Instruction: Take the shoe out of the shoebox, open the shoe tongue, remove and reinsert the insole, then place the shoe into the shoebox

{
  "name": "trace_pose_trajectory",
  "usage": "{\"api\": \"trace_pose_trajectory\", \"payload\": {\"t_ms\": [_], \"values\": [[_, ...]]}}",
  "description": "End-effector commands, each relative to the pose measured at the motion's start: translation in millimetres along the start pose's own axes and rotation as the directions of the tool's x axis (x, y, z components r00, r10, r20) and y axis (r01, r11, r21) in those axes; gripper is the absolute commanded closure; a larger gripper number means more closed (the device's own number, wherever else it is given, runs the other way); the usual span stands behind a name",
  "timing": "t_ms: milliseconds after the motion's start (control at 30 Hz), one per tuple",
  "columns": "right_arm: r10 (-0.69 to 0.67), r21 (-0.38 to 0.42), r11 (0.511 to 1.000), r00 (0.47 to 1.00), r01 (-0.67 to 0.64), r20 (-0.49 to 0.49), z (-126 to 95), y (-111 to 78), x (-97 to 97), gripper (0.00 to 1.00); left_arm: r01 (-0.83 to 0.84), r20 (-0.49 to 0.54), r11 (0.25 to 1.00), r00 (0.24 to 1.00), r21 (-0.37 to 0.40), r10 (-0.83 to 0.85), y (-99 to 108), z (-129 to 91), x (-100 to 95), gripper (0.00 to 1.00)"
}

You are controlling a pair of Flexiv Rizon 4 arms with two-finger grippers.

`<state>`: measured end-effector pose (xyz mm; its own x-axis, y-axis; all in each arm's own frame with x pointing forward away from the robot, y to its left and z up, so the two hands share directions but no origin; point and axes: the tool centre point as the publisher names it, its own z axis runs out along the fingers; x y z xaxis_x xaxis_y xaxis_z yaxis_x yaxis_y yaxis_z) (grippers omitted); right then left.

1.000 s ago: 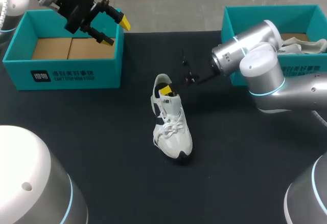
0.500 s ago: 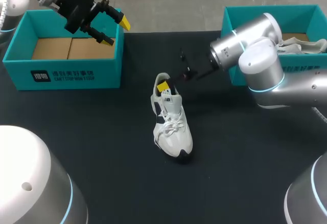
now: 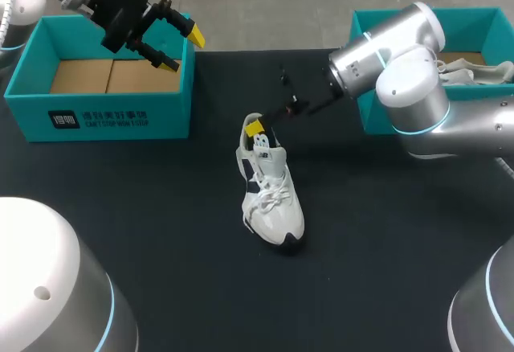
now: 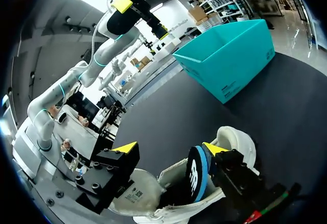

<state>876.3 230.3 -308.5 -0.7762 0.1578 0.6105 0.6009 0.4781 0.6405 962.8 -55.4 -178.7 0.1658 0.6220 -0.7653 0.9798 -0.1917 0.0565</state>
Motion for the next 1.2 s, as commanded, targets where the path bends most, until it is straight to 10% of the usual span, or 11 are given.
{"api": "trace_pose_trajectory", "payload": {"t_ms": [33, 133, 1067, 1200], "values": [[0.003, -0.002, 1.000, 1.000, -0.003, 0.001, 3, -1.8, -3.9, 0.62, -0.001, -0.003, 1.000, 1.000, -0.001, 0.001, 0, 0, 0.1, 0.00], [0.002, -0.001, 1.000, 1.000, -0.002, 0.004, 4, -1.1, -7.5, 1.00, -0.001, -0.003, 1.000, 1.000, -0.001, 0.001, 0, 0, 0.1, 0.00], [-0.014, 0.105, 0.994, 1.000, 0.015, -0.003, 27, 4.6, -21.0, 1.00, -0.001, -0.003, 1.000, 1.000, -0.001, 0.001, 0, 0, 0.1, 0.00], [-0.025, 0.106, 0.994, 1.000, 0.024, 0.008, 24, 6.3, -18.3, 0.72, -0.001, -0.003, 1.000, 1.000, -0.001, 0.001, 0, 0, 0.1, 0.00]]}}
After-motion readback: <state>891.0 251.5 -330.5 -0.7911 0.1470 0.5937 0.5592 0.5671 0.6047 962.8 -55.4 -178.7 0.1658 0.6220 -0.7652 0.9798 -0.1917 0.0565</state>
